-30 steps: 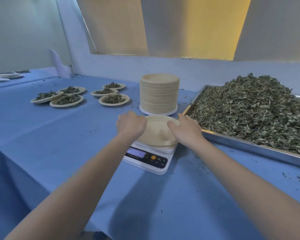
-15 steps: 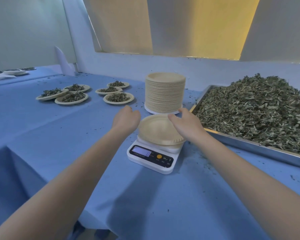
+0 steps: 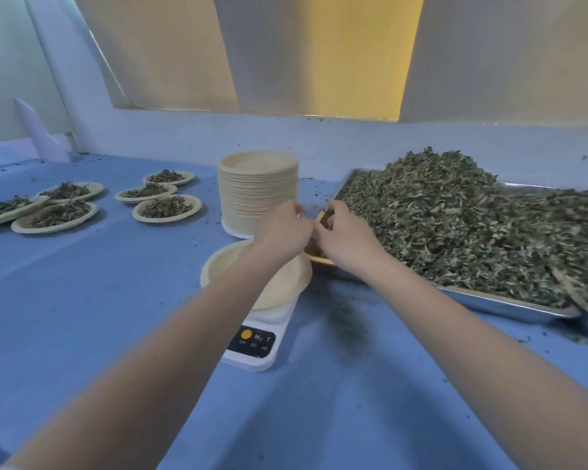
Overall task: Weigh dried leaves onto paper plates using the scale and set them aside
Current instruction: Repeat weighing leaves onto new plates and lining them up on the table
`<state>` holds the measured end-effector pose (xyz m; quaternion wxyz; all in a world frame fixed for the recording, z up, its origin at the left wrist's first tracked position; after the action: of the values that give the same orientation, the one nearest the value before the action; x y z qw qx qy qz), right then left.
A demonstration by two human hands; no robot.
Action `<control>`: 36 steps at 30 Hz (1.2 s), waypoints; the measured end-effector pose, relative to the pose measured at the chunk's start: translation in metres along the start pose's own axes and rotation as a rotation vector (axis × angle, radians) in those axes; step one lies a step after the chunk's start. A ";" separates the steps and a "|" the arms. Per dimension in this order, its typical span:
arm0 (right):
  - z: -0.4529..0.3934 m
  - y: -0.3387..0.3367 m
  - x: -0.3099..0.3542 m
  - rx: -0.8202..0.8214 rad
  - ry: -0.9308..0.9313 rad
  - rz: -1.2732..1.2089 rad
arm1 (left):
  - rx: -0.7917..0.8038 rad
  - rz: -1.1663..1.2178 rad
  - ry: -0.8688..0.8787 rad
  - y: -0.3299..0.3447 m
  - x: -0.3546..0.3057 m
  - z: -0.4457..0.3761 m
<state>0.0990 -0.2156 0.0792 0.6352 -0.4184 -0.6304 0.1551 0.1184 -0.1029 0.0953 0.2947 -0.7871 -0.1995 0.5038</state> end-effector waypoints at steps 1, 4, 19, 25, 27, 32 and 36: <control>-0.004 -0.010 -0.011 -0.024 0.020 0.014 | 0.024 -0.004 0.013 0.013 -0.009 -0.006; -0.016 -0.041 -0.049 -0.081 0.098 0.125 | 0.127 0.012 0.055 0.054 -0.035 -0.024; -0.057 -0.130 -0.153 -0.303 0.410 0.468 | 0.435 0.226 0.145 0.182 -0.122 -0.072; -0.065 -0.119 -0.149 -0.211 0.281 0.196 | 0.480 0.381 0.027 0.185 -0.118 -0.079; -0.064 -0.117 -0.146 -0.219 0.259 0.054 | 0.457 0.381 0.020 0.178 -0.114 -0.082; -0.065 -0.113 -0.127 -0.263 0.144 -0.040 | 0.383 0.366 0.028 0.153 -0.105 -0.084; -0.065 -0.106 -0.105 -0.237 0.108 -0.037 | 0.328 0.401 0.031 0.133 -0.096 -0.081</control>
<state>0.1074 -0.3777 0.0952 0.6170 -0.4866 -0.6169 0.0447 0.1549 -0.2826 0.0978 0.3154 -0.7602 0.0495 0.5658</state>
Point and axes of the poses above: each hand's wrist, its own z-axis away from the middle knuckle, its own y-axis out of the palm, x = y × z, the point moved 3 cm from there along -z, towards the middle knuckle, and after that the axes turned 10 degrees about y, right-handed, at the moved point
